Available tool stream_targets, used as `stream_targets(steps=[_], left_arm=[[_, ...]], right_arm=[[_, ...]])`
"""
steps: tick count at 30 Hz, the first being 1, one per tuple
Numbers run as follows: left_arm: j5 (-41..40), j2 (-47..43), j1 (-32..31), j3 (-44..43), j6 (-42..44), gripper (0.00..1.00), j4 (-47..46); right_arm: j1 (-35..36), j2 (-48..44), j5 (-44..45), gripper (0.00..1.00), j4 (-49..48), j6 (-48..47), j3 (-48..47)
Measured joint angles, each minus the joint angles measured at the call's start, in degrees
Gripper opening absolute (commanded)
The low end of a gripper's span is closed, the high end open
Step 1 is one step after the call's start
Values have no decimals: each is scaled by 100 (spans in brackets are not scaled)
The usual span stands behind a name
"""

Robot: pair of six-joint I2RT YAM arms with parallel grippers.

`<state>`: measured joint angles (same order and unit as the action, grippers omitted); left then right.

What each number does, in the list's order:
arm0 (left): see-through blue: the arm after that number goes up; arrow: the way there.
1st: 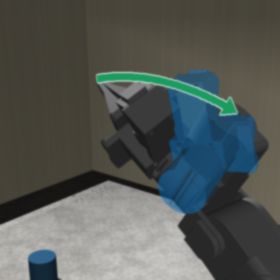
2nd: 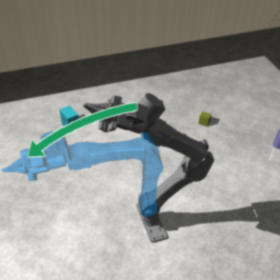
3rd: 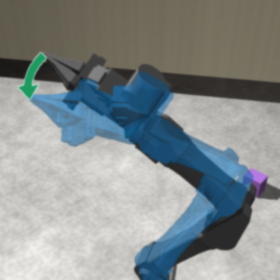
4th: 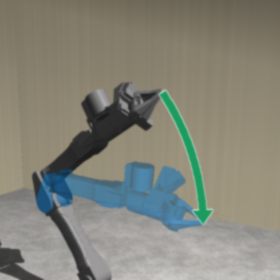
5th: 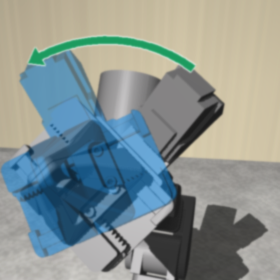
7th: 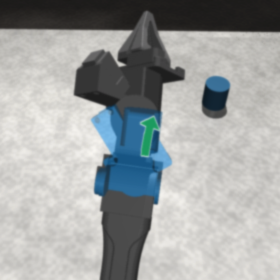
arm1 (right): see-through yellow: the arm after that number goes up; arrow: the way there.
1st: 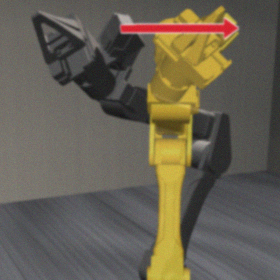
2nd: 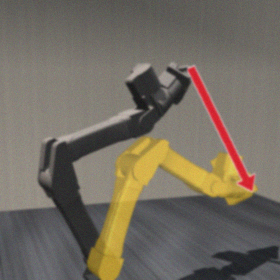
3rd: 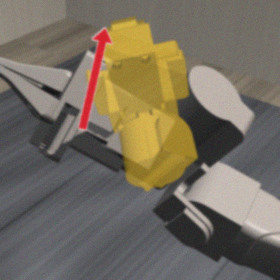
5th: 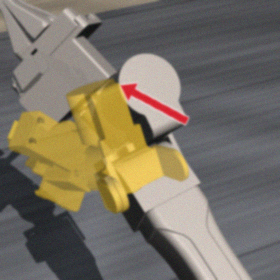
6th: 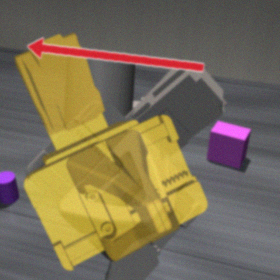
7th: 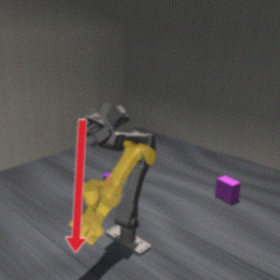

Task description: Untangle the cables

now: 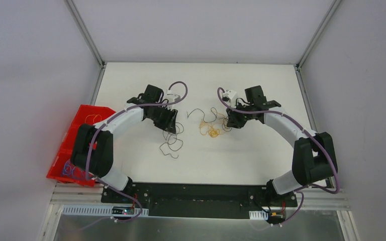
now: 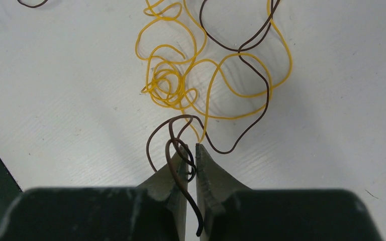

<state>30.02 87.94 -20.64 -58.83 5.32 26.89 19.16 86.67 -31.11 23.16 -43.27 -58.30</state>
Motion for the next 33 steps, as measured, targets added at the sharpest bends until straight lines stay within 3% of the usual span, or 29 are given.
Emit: stream_targets(steps=[3, 9, 15, 18, 20, 22, 24, 29, 33], left_arm=[[-232, 278, -4, -74, -7, 66, -98], [-647, 560, -61, -55, 96, 73, -20], [-1252, 942, -575, -232, 411, 70, 7], [-1670, 1200, -887, -398, 509, 61, 55], [-1969, 1266, -1045, -439, 592, 41, 70], [-2277, 1311, -1130, -466, 656, 16, 81], [-2474, 1333, -1145, -498, 715, 0, 94], [-2391, 1281, -1067, -621, 758, 0, 387], [-1652, 791, -496, -1043, 785, 0, 1062]], right_arm=[[0, -44, -17, 13, 31, 37, 0], [0, -92, -68, 13, 31, 66, 0], [0, -92, -85, 13, 37, 105, 0], [0, -92, -83, 13, 39, 111, 0], [-2, -92, -81, 13, 46, 109, 0], [-2, -96, -79, 13, 57, 109, 0], [-2, -111, -79, 13, 70, 109, 0], [-2, -146, -79, 15, 72, 114, 0], [-2, -223, -87, 27, 90, 177, 0]])
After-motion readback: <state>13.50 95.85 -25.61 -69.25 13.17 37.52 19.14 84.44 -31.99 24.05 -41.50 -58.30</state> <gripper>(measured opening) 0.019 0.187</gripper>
